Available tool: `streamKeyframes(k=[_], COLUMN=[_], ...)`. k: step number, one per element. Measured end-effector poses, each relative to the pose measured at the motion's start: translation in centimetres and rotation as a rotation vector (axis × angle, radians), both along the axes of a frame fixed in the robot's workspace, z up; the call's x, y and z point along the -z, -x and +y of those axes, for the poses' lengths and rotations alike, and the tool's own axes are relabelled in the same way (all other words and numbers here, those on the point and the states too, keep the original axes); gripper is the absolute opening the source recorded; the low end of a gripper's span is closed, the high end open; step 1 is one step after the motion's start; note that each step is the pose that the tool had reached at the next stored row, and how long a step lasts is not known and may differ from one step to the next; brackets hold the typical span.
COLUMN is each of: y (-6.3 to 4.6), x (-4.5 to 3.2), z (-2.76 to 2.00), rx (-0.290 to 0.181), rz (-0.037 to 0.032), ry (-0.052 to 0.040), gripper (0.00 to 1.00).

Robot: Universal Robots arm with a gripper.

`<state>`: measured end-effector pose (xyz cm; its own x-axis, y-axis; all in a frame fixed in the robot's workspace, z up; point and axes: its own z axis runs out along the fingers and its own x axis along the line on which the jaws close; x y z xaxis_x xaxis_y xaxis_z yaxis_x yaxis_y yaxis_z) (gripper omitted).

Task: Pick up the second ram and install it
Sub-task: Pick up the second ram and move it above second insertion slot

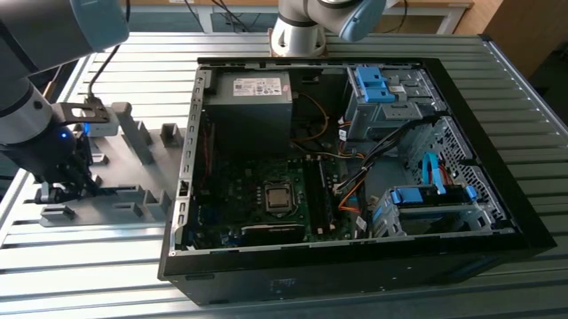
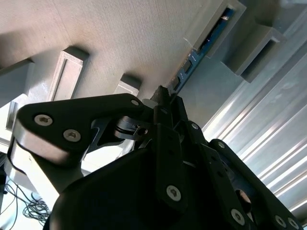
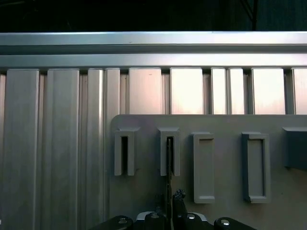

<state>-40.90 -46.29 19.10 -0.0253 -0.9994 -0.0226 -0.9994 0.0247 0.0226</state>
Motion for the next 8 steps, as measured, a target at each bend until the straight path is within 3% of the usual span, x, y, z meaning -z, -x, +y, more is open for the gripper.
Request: streamKeyframes(k=[8], y=[-0.15], x=[0.06], z=[0.00], rx=[0.000], rz=[0.0000], ry=[0.0001], gripper=[0.21])
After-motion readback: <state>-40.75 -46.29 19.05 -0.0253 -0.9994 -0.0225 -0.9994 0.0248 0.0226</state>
